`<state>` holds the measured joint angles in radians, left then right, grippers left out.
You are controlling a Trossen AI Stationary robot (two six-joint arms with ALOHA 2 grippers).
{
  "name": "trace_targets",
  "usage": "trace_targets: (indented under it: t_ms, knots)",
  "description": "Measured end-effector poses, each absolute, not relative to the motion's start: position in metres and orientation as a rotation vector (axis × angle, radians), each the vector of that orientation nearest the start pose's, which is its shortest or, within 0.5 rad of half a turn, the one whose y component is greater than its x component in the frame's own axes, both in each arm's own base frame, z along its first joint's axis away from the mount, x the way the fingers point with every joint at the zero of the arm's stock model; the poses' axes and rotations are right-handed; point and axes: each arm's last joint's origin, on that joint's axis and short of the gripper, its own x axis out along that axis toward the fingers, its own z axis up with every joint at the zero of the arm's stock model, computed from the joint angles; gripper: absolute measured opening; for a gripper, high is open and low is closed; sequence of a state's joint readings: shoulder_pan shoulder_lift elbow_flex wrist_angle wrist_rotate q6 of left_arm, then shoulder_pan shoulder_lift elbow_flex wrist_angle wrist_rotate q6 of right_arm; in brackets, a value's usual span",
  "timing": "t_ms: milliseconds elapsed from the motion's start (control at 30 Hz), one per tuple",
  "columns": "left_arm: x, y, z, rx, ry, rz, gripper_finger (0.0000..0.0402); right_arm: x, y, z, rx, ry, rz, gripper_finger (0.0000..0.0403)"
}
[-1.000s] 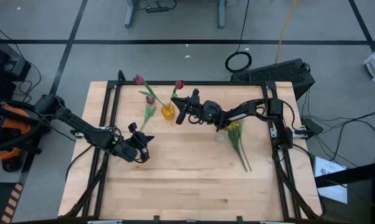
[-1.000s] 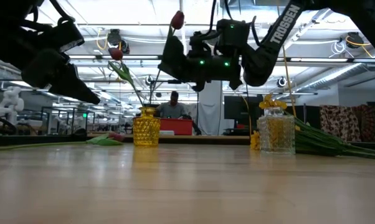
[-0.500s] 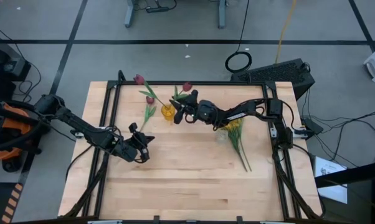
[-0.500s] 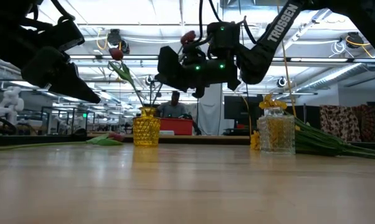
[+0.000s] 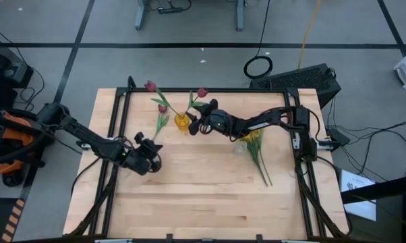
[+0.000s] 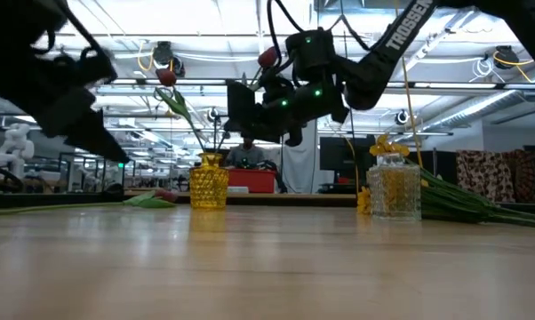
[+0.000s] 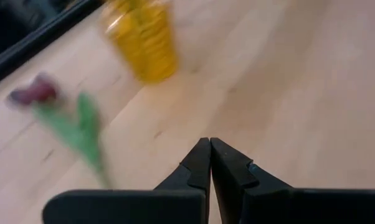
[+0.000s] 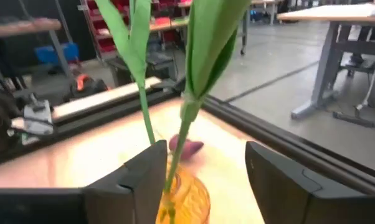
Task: Sort flowers into vase by color
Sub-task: Put the red flower into the yellow vase
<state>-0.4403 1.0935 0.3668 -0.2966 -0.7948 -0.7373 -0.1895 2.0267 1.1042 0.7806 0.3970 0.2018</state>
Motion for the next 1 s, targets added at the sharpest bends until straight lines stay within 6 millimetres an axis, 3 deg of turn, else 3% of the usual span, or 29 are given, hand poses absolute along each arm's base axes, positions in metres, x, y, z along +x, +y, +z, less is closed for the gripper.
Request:
trace_targets:
  t_ms: [300,467,700,1000]
  knots:
    - [0.155,-0.039,0.140,-0.282,0.664,0.764,0.0026,0.402,-0.067,0.197,0.174,0.256,-0.561,0.0235]
    - [0.158,-0.025,0.139,-0.379,0.673,0.842,0.0070,0.386,-0.048,0.212,0.177,0.399,-0.531,0.0231]
    - [0.160,-0.008,0.136,-0.464,0.772,0.846,0.0139,0.370,-0.016,0.215,0.198,0.565,-0.489,0.0224]
    - [0.161,0.016,0.136,-0.431,0.832,0.879,0.0160,0.369,0.024,0.215,0.192,0.561,-0.393,0.0223]
